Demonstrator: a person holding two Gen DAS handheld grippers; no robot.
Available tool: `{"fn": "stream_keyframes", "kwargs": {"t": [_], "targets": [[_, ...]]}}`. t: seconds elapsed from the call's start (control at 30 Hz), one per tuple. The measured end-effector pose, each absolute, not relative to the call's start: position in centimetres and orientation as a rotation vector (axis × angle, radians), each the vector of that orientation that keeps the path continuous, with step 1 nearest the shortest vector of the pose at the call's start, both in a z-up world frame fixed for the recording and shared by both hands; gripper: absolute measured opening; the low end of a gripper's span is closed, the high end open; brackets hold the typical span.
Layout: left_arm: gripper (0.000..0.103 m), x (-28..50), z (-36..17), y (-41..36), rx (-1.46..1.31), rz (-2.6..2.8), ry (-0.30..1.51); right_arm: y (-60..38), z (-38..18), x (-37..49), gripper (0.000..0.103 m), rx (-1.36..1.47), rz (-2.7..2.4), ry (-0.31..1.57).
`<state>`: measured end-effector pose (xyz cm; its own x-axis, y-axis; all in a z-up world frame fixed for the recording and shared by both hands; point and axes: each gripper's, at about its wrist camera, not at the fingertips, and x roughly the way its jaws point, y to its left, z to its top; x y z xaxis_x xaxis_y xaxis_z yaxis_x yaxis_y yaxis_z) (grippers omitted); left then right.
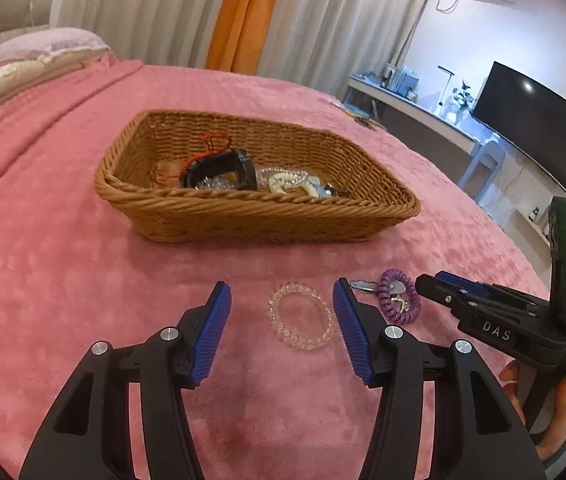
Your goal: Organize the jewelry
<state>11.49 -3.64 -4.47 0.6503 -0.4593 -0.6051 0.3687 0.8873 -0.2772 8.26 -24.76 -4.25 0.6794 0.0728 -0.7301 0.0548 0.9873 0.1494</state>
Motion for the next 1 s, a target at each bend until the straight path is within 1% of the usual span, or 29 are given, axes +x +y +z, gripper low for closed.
{"fn": "stream_keyframes", "kwargs": {"t": [0.03,0.1,0.13,0.23,0.33,0.4,0.43,0.47,0.5,0.53,0.77,1.0], "targets": [[0.052,11.7,-4.8,-3.8,-0.129,-0.47,0.737,-24.7,-4.4,8.3,0.033,0.16,0.011,0.83],[0.052,12.0,-5.4,-4.1,-0.121,-0.461,0.768,-24.5,-4.7,8.6,0.027,0.152,0.009,0.841],[0.05,12.3,-5.7,-4.3,-0.116,-0.457,0.787,-24.6,-4.9,8.8,0.026,0.155,0.014,0.849],[0.049,12.8,-6.3,-5.1,-0.107,-0.462,0.827,-25.0,-5.3,9.3,0.026,0.179,0.012,0.871],[0.04,13.2,-6.9,-5.8,-0.077,-0.462,0.865,-25.1,-5.8,10.0,0.026,0.19,0.022,0.898],[0.04,13.2,-7.0,-6.0,-0.068,-0.459,0.865,-24.9,-5.8,10.1,0.026,0.178,0.024,0.901],[0.033,13.1,-7.0,-5.9,-0.07,-0.46,0.866,-24.6,-5.8,10.1,0.021,0.164,0.031,0.905],[0.016,13.2,-7.2,-5.8,-0.075,-0.458,0.871,-24.3,-5.8,10.1,0.012,0.148,0.041,0.906],[0.011,13.2,-7.3,-5.8,-0.082,-0.456,0.877,-24.0,-5.8,9.9,0.009,0.134,0.06,0.906],[0.008,13.2,-7.3,-5.5,-0.098,-0.462,0.879,-23.5,-5.7,9.7,0.009,0.117,0.073,0.901],[0.007,11.2,-6.6,-3.4,-0.134,-0.48,0.863,-23.2,-3.5,6.8,0.009,0.145,0.199,0.81],[0.007,7.6,-5.6,-0.5,-0.118,-0.419,0.793,-20.8,-3.4,5.4,0.009,0.121,0.298,0.847]]}}
